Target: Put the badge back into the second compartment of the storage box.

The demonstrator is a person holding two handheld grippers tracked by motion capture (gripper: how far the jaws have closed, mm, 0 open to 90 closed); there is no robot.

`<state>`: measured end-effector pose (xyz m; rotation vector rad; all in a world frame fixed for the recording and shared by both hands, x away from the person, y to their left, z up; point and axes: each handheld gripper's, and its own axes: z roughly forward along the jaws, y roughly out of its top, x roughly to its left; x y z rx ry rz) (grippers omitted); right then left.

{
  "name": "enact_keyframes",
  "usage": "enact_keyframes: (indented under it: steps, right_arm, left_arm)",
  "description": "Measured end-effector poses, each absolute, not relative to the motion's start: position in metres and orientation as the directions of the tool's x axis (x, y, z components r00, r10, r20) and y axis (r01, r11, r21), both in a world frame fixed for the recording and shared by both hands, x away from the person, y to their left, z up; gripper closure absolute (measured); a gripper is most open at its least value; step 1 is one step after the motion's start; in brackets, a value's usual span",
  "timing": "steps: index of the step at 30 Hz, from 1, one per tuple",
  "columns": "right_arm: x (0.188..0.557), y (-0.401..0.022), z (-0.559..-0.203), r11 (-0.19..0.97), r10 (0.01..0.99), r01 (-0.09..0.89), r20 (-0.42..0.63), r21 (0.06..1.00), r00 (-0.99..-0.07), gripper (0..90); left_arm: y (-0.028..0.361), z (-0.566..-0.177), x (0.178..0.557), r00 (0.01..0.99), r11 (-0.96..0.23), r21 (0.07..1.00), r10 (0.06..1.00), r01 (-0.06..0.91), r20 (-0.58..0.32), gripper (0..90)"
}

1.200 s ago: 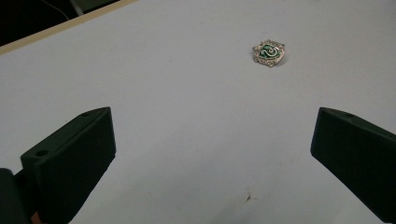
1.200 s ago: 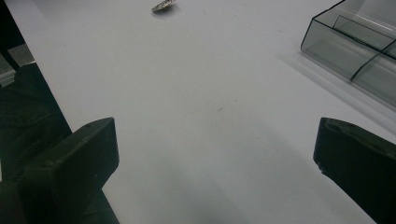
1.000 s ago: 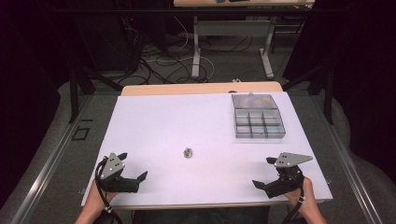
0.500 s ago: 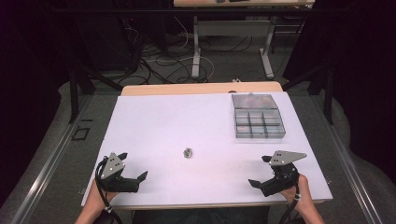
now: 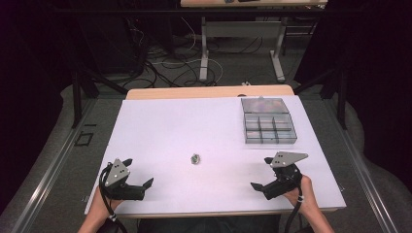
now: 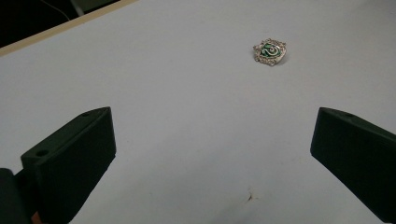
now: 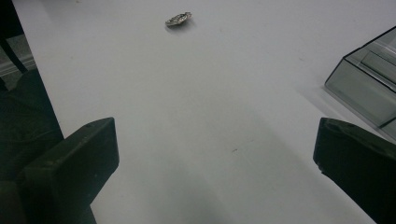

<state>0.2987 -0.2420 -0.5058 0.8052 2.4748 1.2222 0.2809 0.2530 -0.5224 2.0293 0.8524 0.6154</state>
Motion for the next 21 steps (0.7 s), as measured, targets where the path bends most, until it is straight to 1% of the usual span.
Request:
enact_keyframes:
  steps: [10,21]
  right_arm:
    - [0.308,-0.229,-0.505,0.493,0.567,0.359,0.02,0.793,-0.823,0.0]
    - [0.325,-0.2,-0.507,0.528,0.514,0.346,0.033,0.776,-0.857,0.0]
  left_arm:
    - [0.253,-0.523,0.281,0.648,-0.421,0.839,0.754,0.345,0.111,0.3]
    - [0.253,-0.523,0.281,0.649,-0.421,0.839,0.753,0.345,0.11,0.3]
